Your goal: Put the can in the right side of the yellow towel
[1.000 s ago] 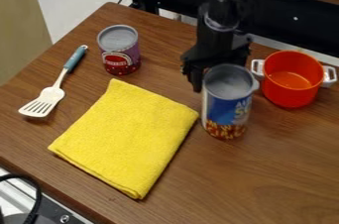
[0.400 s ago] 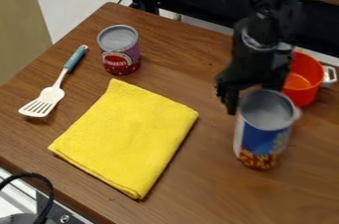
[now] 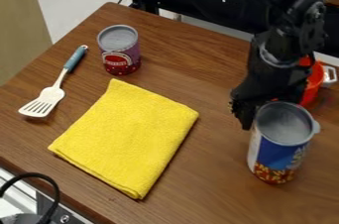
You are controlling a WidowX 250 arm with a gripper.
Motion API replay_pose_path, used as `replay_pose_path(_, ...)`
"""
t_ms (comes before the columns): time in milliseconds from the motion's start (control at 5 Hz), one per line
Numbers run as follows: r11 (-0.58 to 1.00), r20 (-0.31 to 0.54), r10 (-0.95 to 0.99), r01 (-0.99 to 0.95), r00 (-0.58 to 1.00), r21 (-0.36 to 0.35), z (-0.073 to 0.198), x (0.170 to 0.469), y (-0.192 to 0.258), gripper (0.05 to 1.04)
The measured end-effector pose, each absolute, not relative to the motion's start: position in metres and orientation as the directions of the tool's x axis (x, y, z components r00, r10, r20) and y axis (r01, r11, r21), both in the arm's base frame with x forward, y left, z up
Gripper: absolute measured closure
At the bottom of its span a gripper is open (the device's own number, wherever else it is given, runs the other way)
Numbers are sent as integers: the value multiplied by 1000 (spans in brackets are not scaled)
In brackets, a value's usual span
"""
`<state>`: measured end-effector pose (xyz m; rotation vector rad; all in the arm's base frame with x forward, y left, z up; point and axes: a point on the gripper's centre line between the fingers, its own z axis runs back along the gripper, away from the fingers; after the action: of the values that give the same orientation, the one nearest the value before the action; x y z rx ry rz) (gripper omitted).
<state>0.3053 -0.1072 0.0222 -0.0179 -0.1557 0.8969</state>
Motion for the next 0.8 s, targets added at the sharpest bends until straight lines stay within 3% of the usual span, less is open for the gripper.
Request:
replay_pose_path(400,604,108,796,-795,596,-61,24,303,-105,85)
replay_pose_path(600,591,116,804,-806,584,-36,50,312,-94,85)
replay_pose_path(800,603,99,797,-796,596,-63,70,313,-83,85)
